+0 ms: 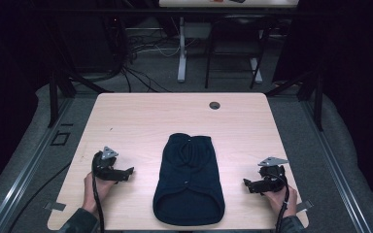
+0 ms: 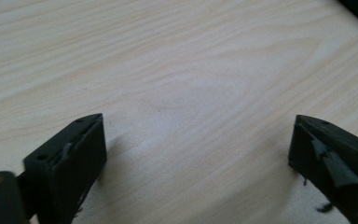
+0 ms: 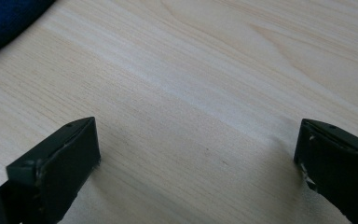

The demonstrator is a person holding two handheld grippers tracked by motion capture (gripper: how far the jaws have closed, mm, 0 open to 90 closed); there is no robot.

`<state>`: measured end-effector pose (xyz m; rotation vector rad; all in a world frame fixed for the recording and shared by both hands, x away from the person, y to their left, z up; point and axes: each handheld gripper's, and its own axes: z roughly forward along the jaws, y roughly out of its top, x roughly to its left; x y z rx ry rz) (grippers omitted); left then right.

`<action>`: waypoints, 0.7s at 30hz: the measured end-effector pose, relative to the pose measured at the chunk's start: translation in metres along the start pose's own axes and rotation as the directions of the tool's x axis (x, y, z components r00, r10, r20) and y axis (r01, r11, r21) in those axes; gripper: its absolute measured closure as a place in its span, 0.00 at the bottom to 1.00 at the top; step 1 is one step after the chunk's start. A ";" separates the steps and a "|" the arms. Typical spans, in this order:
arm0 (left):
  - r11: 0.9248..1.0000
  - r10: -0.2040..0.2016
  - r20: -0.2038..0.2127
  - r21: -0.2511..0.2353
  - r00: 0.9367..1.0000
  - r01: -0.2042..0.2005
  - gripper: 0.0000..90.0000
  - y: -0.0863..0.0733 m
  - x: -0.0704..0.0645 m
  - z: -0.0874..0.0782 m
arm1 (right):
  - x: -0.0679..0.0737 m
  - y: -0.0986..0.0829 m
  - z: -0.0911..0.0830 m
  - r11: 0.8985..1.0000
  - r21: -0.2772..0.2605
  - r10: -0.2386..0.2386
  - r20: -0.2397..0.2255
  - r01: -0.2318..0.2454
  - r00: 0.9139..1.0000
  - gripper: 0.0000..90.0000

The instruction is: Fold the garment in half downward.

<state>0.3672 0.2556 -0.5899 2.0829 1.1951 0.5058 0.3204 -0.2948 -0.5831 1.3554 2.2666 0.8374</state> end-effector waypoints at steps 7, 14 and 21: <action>1.000 0.020 0.005 0.009 1.000 -0.020 0.04 0.007 -0.002 -0.002 | 0.006 0.007 -0.002 0.999 0.031 -0.031 0.001 0.031 1.000 0.00; 0.999 0.054 0.032 0.000 0.998 -0.054 0.02 0.017 -0.011 -0.004 | 0.012 0.015 -0.004 0.999 0.023 -0.033 -0.031 0.034 0.999 0.00; 0.997 0.075 0.066 -0.002 0.995 -0.075 0.00 0.028 -0.018 -0.002 | 0.018 0.024 -0.002 0.999 0.026 -0.039 -0.061 0.041 0.997 0.00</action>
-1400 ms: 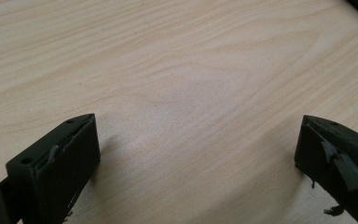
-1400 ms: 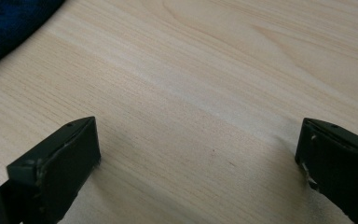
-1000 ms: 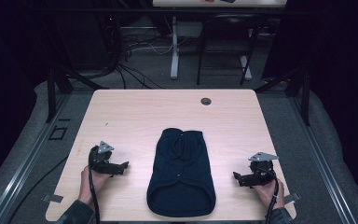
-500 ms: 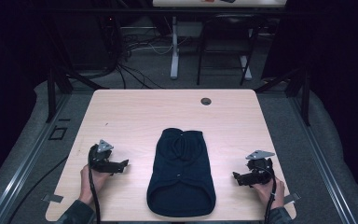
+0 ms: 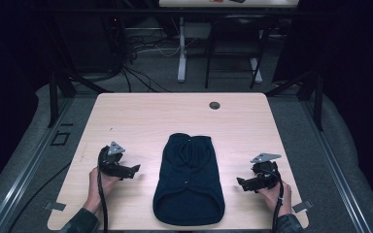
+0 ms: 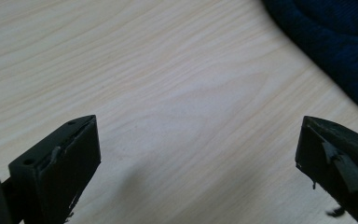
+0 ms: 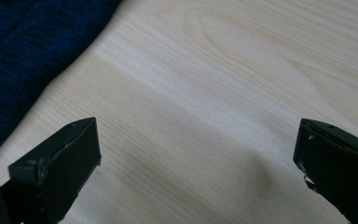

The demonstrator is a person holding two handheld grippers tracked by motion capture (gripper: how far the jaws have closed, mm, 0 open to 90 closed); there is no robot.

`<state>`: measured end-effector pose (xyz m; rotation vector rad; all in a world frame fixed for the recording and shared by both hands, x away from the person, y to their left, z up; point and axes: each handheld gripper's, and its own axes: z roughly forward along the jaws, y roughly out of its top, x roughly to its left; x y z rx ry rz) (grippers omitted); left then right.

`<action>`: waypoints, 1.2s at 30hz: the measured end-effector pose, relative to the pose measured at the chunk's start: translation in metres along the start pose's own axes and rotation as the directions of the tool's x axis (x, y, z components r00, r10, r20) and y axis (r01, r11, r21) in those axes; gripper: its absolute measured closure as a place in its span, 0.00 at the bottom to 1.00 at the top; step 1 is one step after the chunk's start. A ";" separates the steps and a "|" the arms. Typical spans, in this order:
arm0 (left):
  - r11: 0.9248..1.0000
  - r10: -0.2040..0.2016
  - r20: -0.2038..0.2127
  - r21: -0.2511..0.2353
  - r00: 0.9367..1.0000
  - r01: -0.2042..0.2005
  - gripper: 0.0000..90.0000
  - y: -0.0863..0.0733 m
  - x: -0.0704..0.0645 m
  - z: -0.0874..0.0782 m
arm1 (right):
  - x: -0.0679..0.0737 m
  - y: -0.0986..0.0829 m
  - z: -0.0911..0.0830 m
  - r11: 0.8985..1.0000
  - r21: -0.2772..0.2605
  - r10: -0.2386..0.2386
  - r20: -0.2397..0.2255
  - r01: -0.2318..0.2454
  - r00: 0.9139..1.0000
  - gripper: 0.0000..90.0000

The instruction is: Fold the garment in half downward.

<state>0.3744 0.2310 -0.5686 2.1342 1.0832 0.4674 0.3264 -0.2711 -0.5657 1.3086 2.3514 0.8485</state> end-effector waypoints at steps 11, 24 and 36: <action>1.000 0.019 0.045 -0.017 0.999 -0.018 0.00 0.017 -0.010 0.006 | 0.010 0.022 0.002 0.999 -0.024 -0.032 -0.030 0.031 0.999 0.01; 0.998 0.054 0.093 0.012 0.994 -0.055 0.00 0.037 -0.026 0.023 | 0.024 0.047 0.012 0.998 -0.029 -0.065 -0.090 0.063 0.994 0.03; 0.997 0.043 0.155 0.051 0.987 -0.051 0.00 0.058 -0.030 0.044 | 0.026 0.070 0.023 0.998 -0.035 -0.059 -0.133 0.055 0.989 0.09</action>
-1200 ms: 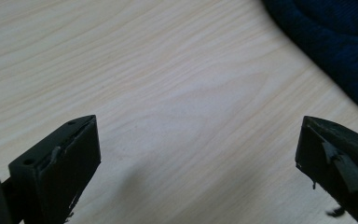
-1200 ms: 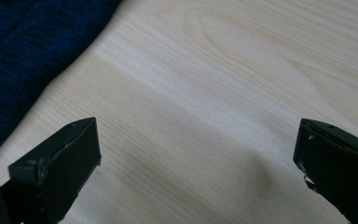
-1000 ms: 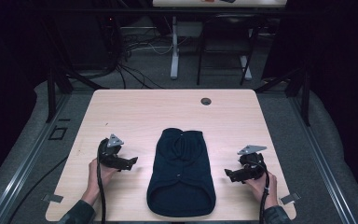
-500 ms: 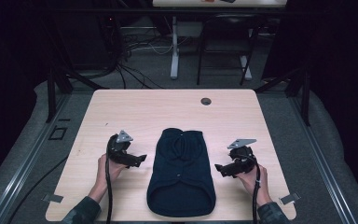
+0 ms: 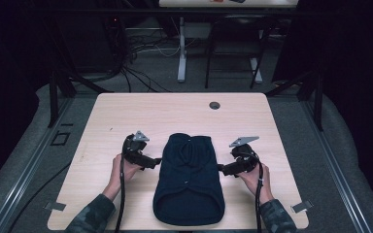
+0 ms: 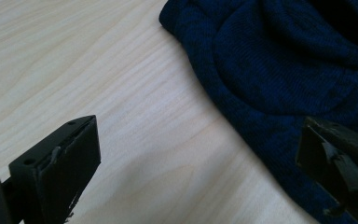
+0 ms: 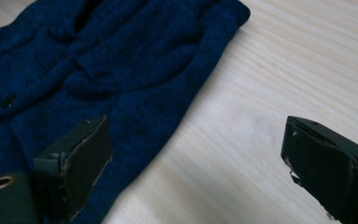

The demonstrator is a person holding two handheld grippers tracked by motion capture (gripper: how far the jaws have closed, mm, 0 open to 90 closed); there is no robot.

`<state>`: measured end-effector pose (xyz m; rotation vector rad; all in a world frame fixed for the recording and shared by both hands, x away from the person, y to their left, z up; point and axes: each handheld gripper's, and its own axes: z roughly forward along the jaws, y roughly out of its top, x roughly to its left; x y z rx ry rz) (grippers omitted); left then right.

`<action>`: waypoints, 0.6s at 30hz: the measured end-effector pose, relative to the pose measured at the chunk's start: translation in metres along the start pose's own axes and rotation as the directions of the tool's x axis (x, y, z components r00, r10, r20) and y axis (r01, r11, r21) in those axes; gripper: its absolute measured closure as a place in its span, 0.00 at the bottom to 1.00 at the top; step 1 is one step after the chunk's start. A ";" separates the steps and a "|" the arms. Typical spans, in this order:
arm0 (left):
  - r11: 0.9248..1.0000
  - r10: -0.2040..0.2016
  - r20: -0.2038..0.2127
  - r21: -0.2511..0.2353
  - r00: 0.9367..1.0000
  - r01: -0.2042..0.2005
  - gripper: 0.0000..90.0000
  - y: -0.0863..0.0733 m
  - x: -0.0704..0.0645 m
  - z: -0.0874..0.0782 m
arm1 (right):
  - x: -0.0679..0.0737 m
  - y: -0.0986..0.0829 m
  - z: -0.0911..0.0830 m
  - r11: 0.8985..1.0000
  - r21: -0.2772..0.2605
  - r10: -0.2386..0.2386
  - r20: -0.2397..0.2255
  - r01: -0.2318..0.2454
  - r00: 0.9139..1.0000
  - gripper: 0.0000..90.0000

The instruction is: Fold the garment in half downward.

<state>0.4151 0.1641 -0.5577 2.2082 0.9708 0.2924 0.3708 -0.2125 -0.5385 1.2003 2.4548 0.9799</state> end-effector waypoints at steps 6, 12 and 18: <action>1.000 0.006 0.022 0.016 1.000 -0.006 0.00 0.014 0.002 0.006 | -0.003 0.014 0.009 1.000 0.013 0.003 -0.026 -0.003 1.000 0.09; 1.000 0.013 0.027 0.028 1.000 -0.014 0.00 0.028 0.002 0.014 | -0.009 0.029 0.018 1.000 0.021 0.016 -0.043 -0.015 0.999 0.09; 0.999 0.015 0.041 0.043 0.999 -0.017 0.00 0.038 0.003 0.022 | -0.013 0.040 0.028 0.999 0.042 0.016 -0.055 -0.013 0.998 0.08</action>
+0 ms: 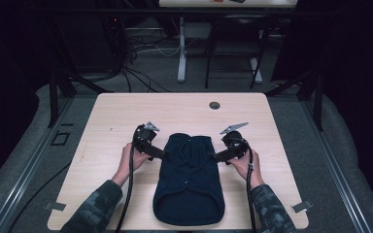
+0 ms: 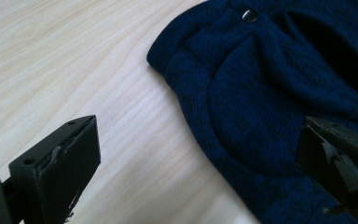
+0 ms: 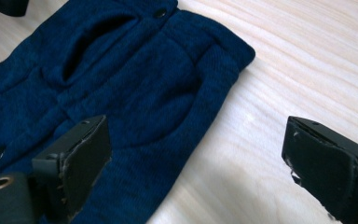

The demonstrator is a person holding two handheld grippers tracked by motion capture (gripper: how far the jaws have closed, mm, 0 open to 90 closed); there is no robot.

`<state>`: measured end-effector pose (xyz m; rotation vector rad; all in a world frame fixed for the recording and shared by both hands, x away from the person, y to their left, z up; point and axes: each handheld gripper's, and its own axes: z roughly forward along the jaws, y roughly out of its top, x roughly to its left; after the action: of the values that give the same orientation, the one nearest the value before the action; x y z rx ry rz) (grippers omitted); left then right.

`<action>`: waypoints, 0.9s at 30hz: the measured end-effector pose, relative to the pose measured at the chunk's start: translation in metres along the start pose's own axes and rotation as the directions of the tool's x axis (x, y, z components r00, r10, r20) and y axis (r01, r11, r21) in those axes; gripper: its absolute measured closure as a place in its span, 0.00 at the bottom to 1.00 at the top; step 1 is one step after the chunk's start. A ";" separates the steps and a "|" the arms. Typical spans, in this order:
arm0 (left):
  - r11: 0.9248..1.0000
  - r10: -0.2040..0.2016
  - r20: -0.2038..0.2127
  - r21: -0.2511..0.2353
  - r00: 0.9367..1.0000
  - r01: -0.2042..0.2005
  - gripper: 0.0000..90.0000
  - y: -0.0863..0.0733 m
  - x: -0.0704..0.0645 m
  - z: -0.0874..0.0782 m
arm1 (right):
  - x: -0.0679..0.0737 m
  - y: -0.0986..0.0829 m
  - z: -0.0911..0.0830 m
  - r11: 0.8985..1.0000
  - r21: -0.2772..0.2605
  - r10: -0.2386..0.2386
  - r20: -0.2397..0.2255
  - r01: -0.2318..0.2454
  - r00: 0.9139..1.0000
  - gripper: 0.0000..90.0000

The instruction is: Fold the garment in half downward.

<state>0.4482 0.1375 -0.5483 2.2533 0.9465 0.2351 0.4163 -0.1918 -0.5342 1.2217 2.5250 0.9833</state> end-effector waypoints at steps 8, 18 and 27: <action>1.000 -0.010 0.021 0.013 1.000 0.010 0.00 0.019 0.005 0.010 | -0.003 0.015 0.011 1.000 0.014 0.011 -0.003 -0.011 1.000 0.09; 0.998 -0.024 0.051 0.058 0.998 0.021 0.00 0.038 0.008 0.031 | -0.006 0.039 0.027 0.999 0.034 0.002 -0.003 -0.002 1.000 0.11; 0.995 -0.006 0.042 0.099 0.999 0.002 0.00 0.052 0.009 0.049 | -0.018 0.046 0.050 0.996 0.061 0.059 0.015 -0.060 0.998 0.15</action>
<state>0.5042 0.0922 -0.5531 2.3365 0.9597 0.1410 0.4781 -0.1605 -0.5461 1.3231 2.5400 0.9133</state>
